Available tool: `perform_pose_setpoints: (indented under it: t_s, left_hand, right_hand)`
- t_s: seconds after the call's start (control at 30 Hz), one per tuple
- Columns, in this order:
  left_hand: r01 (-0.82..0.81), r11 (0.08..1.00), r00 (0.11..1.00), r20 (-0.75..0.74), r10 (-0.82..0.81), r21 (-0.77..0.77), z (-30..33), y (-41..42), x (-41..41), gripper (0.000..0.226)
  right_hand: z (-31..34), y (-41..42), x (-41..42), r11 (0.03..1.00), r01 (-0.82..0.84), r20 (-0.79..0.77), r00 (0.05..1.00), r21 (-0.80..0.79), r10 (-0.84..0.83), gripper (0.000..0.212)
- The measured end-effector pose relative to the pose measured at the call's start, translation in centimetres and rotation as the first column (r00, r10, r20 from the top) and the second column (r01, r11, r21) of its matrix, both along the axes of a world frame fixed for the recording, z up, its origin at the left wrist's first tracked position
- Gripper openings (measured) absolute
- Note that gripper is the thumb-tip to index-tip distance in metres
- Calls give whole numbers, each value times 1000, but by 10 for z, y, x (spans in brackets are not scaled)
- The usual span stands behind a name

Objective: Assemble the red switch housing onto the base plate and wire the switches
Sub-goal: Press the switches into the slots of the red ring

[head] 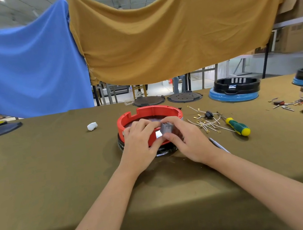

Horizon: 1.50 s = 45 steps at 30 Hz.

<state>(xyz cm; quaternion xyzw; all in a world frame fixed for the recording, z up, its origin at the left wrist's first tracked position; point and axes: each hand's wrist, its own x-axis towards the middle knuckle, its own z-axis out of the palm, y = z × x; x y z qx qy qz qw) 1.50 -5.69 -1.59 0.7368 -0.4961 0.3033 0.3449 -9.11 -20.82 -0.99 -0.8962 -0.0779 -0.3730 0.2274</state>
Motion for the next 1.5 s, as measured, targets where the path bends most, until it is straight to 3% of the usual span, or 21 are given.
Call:
perform_pose_setpoints:
  t_s: [0.3, 0.67, 1.0, 1.5]
  left_hand:
    - [-141, 990, 988, -72, 140, -5, -4, 0, 3, 25]
    - [-119, 993, 992, -49, 118, -19, -4, -1, 4, 20]
    - [-123, 991, 990, -82, 118, -56, -3, -1, 3, 21]
    - [-112, 992, 992, -61, 109, -57, -3, -1, 2, 20]
  right_hand:
    - [-3, -2, 1, 998, 54, 2, 999, -44, -54, 34]
    - [-5, -5, 2, 999, 0, -16, 1000, -47, 0, 33]
    - [-7, -6, 3, 999, -14, 65, 998, 36, 12, 25]
    - [-3, -1, 0, 996, 1, -64, 998, -85, -6, 26]
